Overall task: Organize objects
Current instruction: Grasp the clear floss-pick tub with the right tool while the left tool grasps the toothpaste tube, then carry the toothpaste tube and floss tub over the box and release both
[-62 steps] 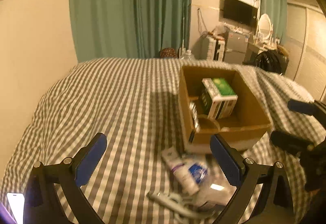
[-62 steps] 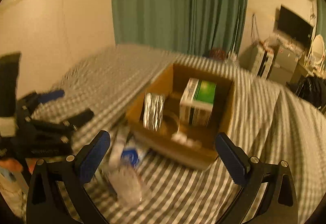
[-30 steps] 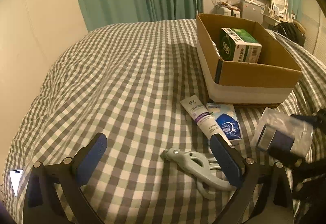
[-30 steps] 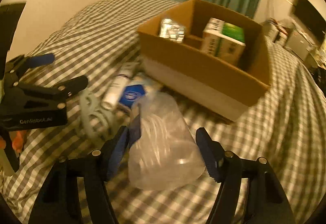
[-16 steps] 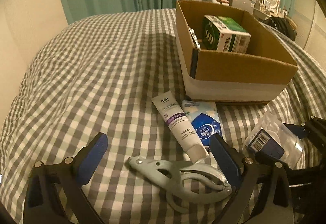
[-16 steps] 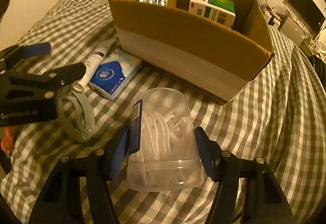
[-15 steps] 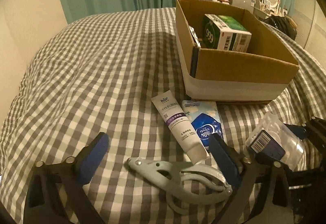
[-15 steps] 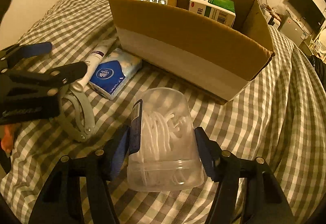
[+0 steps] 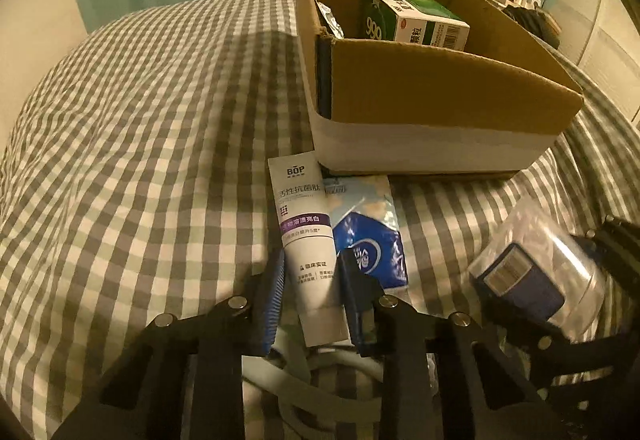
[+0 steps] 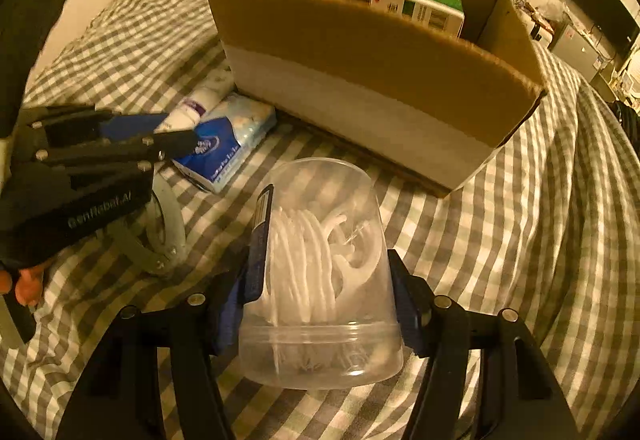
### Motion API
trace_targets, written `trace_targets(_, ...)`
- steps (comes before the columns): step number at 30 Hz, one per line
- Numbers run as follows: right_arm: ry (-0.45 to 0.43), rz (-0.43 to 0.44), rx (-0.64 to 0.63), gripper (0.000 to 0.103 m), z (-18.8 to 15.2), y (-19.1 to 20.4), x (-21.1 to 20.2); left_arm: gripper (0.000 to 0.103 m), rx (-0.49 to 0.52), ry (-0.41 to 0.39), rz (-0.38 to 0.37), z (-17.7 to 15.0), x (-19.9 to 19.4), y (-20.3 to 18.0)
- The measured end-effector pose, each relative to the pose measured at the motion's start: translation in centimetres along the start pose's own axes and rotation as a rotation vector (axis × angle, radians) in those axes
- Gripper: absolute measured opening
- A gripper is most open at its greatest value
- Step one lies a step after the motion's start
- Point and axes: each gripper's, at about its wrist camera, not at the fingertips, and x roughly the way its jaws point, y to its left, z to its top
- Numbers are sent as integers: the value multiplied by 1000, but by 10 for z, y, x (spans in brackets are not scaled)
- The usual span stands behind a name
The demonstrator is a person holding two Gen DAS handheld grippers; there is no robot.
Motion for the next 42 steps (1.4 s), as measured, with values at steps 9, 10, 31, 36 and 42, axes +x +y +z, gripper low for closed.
trace_targets(9, -70, 9, -4, 61, 7, 4, -28, 25, -70, -72, -34, -7, -52, 14)
trace_targets(10, -82, 11, -3, 61, 8, 4, -33, 25, -76, -81, -46, -8, -59, 14)
trace_targets(31, -390, -21, 17, 61, 66, -32, -160, 24, 2, -355, -156, 72, -183, -15)
trace_targets(36, -465, -67, 21, 61, 107, -54, -184, 24, 25, -422, -156, 119, -190, -20)
trace_targets(42, -505, -84, 92, 61, 151, -79, -176, 24, 80, -430, -138, 158, -159, -32)
